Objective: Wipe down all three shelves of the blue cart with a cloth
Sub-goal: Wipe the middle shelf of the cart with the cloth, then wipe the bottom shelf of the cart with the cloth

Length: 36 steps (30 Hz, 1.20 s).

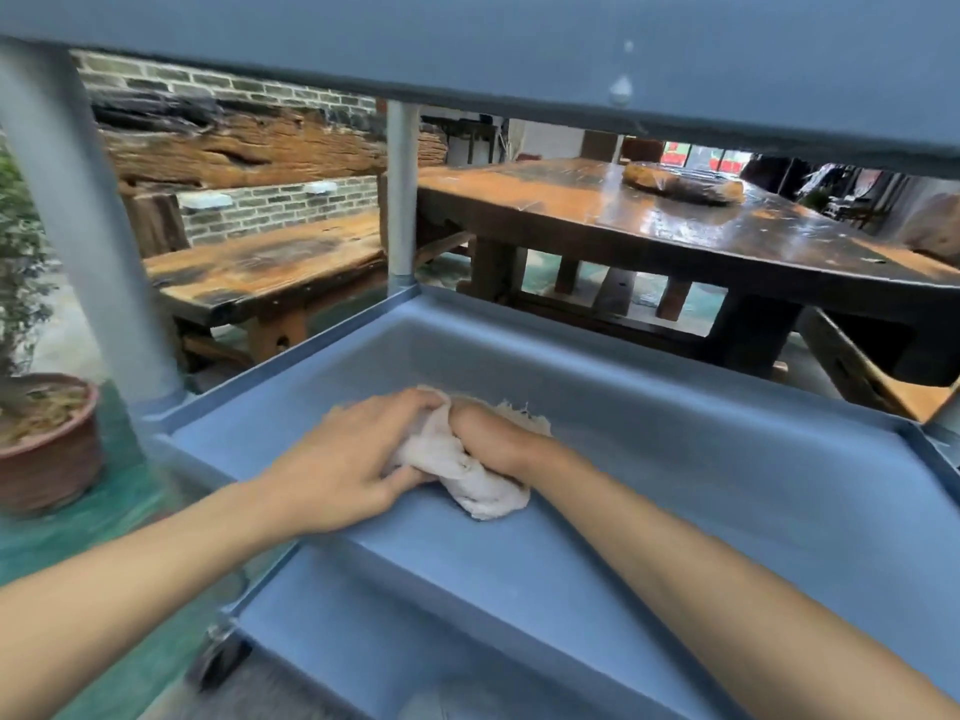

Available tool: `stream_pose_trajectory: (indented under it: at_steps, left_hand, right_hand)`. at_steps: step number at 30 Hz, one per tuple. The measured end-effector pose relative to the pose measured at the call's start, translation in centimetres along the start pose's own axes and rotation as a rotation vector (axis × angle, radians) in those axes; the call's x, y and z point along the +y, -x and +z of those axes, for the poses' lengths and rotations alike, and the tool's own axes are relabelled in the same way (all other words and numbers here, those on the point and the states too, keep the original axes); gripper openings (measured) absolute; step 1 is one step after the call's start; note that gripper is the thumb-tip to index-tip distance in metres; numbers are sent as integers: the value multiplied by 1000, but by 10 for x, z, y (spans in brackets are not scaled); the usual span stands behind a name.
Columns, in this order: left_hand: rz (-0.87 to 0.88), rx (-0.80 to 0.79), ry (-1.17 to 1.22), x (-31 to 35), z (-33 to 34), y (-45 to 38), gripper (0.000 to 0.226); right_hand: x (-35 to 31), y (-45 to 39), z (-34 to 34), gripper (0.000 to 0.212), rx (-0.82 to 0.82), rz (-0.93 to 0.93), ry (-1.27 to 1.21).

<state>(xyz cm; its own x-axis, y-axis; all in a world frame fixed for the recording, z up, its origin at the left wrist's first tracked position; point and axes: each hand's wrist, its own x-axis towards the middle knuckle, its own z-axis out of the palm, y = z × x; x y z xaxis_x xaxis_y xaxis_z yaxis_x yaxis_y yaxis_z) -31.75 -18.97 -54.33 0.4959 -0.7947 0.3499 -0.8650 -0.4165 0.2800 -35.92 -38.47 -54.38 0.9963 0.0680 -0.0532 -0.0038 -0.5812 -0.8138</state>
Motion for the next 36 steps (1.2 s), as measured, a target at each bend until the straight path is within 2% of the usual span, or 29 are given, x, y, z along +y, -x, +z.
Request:
stream_pose_trajectory:
  at_steps: [3,5,7,11,12,15,19,21,24,27,30,32,34,36]
  left_hand:
    - [30,166,63,13,-26,22,41]
    - [1,326,150,20,-48,36,30]
    - [-42,459,186,23,-72,49,29]
    - [-91,599,146,20,-108,80,23]
    - [-115,620,156,17,-114,89,24]
    - [-166,644,174,2,-123,122,40]
    - [-165,658,149,-27,-108,176,22]
    - [-178,643,122,-41,-87,197,19]
    - [-268,534,173,-62,-45,213,16]
    - [-469,358,263,-89,11,217,10]
    - [-527,167,345,-116,67,204,13]
    - [-505,71,482,-128,101,186,13]
    - [-444,-30,516,-132,131,161,19]
    - [-356,-69,496,-133,157,136,25]
  right_hand:
    - [-21,29,21,44,-11,-28,-542]
    - [-38,40,40,51,39,-60,-714]
    - [-52,57,62,54,95,-202,-631]
    - [-77,74,107,93,232,-453,-260]
    - [-80,73,118,92,269,-500,-188]
    - [-83,56,147,71,295,-571,-174]
    - [-58,40,187,56,58,-557,-226]
    - [-37,34,204,54,-89,-509,-212]
    - [-4,28,217,53,-246,-425,-215]
    - [34,23,222,46,-315,-168,-312]
    - [80,21,218,33,-272,150,-436]
    - [107,25,212,47,-236,291,-530]
    - [125,36,205,47,-179,382,-647]
    - [143,46,196,32,-58,404,-730]
